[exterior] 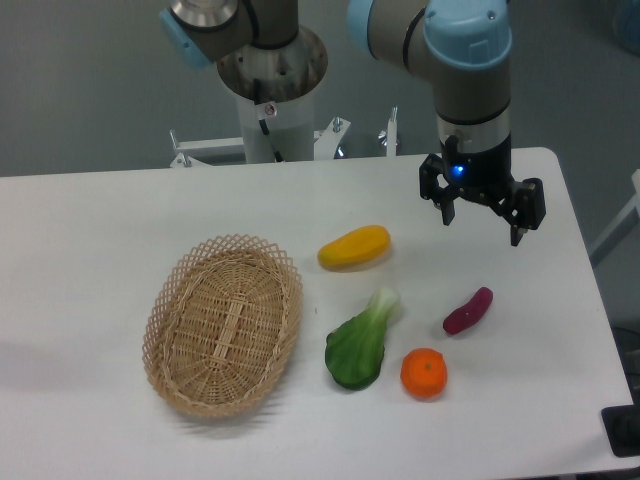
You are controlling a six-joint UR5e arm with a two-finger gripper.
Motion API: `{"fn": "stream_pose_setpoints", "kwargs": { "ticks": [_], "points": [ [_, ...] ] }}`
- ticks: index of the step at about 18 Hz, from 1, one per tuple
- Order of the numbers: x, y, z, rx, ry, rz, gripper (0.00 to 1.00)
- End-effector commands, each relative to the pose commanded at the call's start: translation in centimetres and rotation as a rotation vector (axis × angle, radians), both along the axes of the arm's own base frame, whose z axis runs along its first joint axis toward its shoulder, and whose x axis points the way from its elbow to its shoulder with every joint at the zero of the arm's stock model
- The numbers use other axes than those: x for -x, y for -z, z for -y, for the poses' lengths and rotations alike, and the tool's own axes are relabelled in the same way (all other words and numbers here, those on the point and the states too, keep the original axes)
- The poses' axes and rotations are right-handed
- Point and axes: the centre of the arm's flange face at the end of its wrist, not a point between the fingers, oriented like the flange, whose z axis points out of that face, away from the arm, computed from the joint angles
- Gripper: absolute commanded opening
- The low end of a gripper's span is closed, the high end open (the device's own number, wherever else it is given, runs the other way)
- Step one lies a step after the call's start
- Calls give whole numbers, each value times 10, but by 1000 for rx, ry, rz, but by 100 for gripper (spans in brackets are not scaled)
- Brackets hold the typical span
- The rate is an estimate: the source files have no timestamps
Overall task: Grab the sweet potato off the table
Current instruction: 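Move the open gripper toward the purple sweet potato, then lower the gripper down around the purple sweet potato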
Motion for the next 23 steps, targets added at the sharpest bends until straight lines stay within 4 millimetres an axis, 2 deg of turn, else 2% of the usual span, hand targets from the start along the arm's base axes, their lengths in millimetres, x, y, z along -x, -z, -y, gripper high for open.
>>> {"fn": "stream_pose_setpoints", "kwargs": {
  "ticks": [8, 17, 20, 23],
  "points": [
    [0, 5, 0, -7, 3, 7, 100],
    [3, 32, -2, 16, 6, 53, 100],
    [7, 60, -4, 40, 8, 92, 100],
    [25, 100, -11, 75, 80, 108, 100]
  ]
}}
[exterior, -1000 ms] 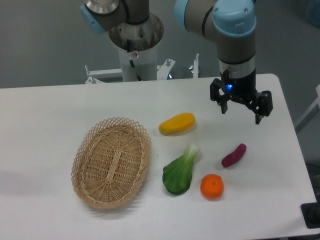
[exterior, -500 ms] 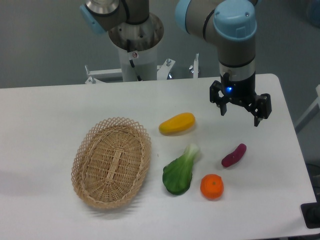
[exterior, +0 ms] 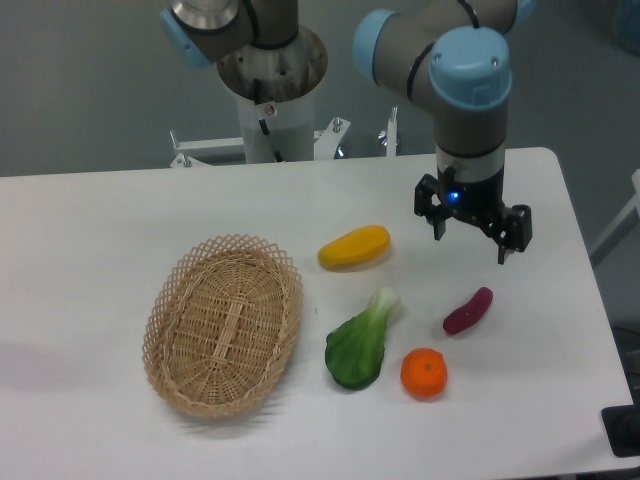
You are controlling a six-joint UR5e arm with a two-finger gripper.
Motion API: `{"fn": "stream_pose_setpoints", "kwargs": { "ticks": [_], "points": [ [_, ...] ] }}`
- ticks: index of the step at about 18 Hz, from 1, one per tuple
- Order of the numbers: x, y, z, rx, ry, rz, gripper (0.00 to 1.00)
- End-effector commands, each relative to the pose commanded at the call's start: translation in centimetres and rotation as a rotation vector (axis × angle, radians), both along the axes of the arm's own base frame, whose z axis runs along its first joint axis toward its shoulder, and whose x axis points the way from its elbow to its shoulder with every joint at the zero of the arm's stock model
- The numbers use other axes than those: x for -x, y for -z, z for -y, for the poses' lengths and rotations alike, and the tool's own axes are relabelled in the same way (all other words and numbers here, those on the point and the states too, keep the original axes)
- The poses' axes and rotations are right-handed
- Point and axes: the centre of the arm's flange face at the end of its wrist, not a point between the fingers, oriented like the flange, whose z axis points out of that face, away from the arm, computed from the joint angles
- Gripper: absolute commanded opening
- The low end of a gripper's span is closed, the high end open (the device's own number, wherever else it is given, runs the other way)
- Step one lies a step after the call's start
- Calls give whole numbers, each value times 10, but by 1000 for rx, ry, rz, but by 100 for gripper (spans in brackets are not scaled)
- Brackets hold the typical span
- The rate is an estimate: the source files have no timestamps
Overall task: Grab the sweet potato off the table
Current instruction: 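Lower the gripper down around the purple sweet potato, then close the gripper on the purple sweet potato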
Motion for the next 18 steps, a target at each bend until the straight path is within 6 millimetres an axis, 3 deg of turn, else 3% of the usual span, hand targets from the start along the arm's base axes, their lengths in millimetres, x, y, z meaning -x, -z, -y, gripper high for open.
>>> {"fn": "stream_pose_setpoints", "kwargs": {
  "ticks": [4, 9, 18],
  "points": [
    [26, 48, -5, 49, 183, 6, 100],
    [39, 94, -1, 78, 202, 62, 100],
    [40, 133, -2, 72, 194, 33, 100]
  ]
}}
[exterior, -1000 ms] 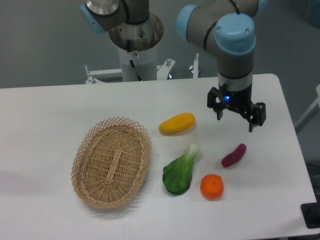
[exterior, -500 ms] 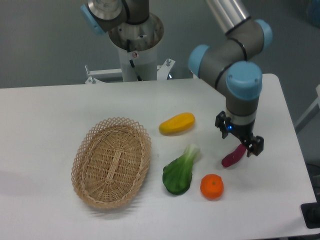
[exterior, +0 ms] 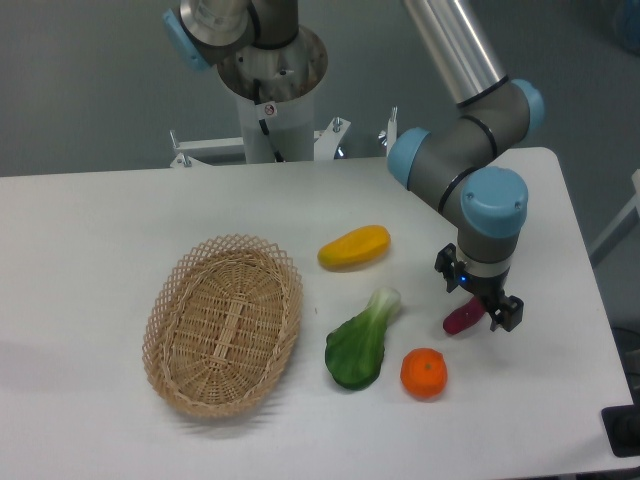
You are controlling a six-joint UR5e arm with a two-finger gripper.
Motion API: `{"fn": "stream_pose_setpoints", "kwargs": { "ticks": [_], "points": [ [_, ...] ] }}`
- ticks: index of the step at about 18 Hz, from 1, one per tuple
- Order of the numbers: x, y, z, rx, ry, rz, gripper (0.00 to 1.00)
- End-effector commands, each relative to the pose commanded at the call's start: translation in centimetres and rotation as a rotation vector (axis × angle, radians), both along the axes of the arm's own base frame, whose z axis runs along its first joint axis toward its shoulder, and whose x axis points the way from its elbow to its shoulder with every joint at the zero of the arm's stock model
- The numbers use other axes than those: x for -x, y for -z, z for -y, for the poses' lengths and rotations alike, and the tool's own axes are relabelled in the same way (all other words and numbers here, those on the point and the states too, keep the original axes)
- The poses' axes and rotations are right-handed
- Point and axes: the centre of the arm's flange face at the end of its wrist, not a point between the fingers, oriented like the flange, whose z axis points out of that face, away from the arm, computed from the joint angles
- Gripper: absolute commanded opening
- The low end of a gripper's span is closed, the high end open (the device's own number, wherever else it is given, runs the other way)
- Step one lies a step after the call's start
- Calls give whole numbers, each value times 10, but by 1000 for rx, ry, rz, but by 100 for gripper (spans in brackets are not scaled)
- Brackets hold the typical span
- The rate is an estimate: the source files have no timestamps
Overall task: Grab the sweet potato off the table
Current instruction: 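Close the gripper on the purple sweet potato, then lift the gripped sweet potato up off the table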
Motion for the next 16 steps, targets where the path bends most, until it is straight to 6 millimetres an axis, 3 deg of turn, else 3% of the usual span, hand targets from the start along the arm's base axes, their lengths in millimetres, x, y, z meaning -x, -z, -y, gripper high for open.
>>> {"fn": "stream_pose_setpoints", "kwargs": {
  "ticks": [11, 12, 15, 16],
  "points": [
    [-10, 15, 5, -9, 1, -7, 100],
    [-10, 15, 4, -15, 1, -18, 91],
    [-9, 16, 4, -13, 8, -22, 42],
    [-8, 15, 4, -13, 11, -23, 35]
  ]
}}
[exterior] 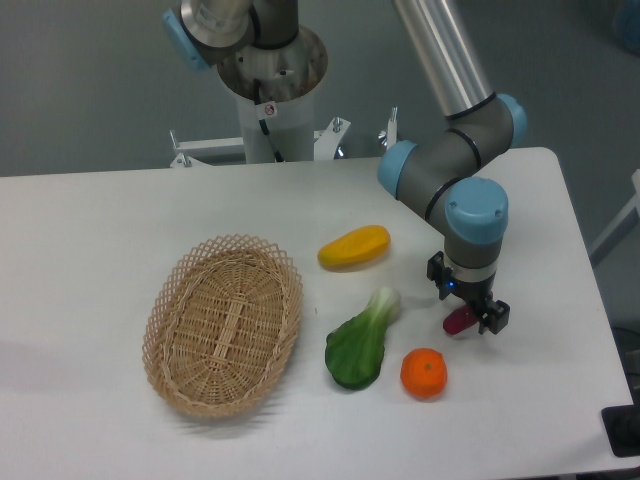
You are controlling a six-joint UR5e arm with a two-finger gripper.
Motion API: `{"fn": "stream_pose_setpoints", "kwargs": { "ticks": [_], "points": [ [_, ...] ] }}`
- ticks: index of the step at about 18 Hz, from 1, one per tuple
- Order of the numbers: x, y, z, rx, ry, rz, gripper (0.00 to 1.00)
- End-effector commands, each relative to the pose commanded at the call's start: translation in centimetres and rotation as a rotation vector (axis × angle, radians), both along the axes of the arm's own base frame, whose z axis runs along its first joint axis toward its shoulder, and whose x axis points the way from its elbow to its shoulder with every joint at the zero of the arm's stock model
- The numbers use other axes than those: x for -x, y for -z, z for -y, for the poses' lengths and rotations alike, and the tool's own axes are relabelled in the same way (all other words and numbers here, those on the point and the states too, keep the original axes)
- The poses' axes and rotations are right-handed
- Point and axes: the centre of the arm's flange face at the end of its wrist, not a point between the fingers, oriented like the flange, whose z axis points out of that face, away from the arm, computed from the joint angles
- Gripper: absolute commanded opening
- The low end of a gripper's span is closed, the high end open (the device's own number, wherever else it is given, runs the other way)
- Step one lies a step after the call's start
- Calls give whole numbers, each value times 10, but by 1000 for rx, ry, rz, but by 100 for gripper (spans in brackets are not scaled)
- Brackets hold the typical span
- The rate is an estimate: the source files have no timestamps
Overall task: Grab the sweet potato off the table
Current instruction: 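Lift the gripped sweet potato up off the table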
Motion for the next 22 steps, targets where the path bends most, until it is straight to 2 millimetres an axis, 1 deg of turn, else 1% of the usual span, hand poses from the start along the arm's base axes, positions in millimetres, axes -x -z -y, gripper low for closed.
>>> {"fn": "stream_pose_setpoints", "kwargs": {
  "ticks": [1, 3, 7, 10, 11, 13, 16, 18, 20, 22],
  "points": [
    [1, 0, 0, -1, 0, -1, 28],
    [3, -3, -2, -5, 2, -6, 21],
    [7, -12, -4, -15, -2, -22, 15],
    [17, -34, -8, -47, -8, -51, 15],
    [20, -48, -11, -69, -6, -63, 15],
    [13, -78, -15, -136, -9, -51, 15],
    [-8, -135, -21, -316, -110, -12, 15],
    [-24, -169, -26, -404, -148, 11, 15],
    [-45, -188, -36, -458, -176, 42, 15],
    [-66, -202, -55, -497, -233, 64, 15]
  ]
}}
